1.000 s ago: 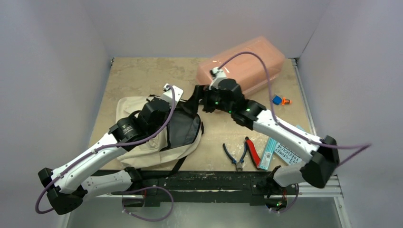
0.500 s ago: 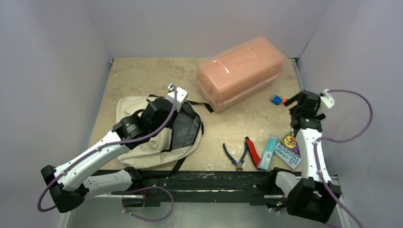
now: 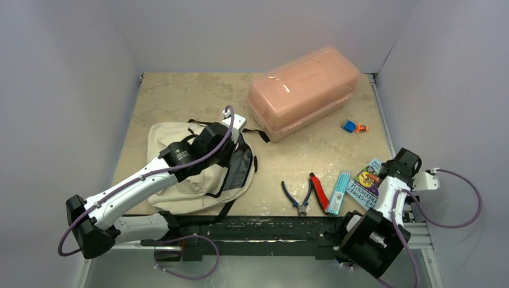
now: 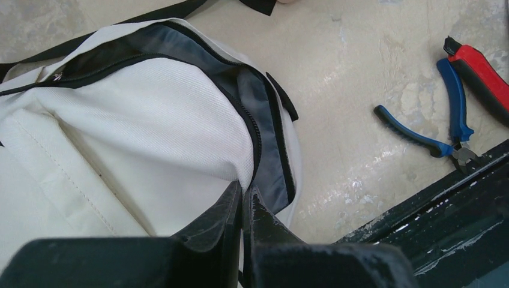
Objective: Pack the student bag
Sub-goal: Pick up the book from the center of the board.
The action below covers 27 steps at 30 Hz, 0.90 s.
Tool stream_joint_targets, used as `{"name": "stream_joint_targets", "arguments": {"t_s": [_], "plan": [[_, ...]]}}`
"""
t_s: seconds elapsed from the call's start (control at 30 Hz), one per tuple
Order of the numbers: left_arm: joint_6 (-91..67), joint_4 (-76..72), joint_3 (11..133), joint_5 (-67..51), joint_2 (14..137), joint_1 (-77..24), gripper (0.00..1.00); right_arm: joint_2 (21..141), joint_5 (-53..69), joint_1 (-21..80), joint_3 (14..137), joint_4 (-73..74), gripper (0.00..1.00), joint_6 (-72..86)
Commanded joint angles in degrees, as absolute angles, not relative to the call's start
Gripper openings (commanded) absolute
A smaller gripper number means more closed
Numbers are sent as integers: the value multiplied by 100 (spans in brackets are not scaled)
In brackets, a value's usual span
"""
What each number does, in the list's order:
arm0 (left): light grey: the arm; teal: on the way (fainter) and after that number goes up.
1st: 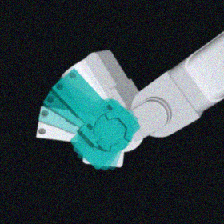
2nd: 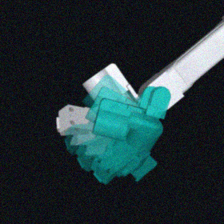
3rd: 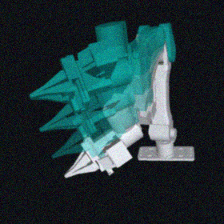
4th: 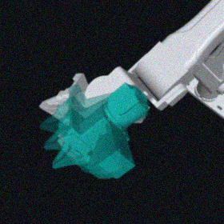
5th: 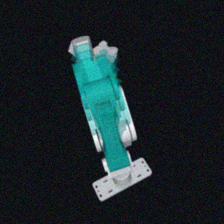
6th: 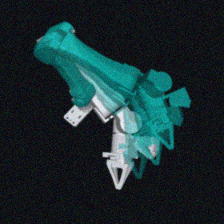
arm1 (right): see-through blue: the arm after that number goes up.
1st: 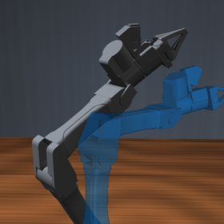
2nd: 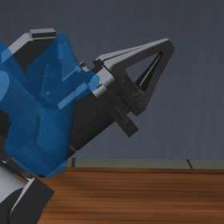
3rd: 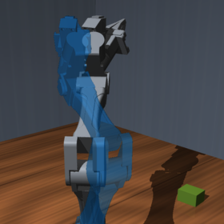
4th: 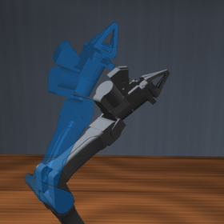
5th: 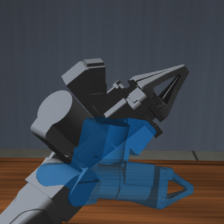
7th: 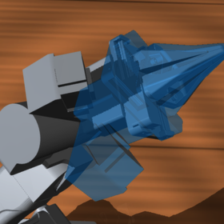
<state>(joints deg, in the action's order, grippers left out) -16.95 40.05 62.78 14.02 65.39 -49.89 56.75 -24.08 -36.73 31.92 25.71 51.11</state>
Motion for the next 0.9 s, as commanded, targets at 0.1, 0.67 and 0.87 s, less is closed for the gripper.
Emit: {"name": "stream_joint_targets", "arguments": {"t_s": [0.1, 0.67, 0.87], "plan": [[-2110, 4056, 6331, 1089, 6375, -4975, 0, 6101, -2046, -4200, 2823, 1738, 99, 4765], [-2203, 3590, 6421, 1449, 6416, -4975, 41, 7231, -28, -1628, 3358, 954, 97, 4131], [-2181, 3069, 6619, 1505, 6575, -5212, 56, 7323, 49, -1509, 3625, 1070, 98, 3589]]}}
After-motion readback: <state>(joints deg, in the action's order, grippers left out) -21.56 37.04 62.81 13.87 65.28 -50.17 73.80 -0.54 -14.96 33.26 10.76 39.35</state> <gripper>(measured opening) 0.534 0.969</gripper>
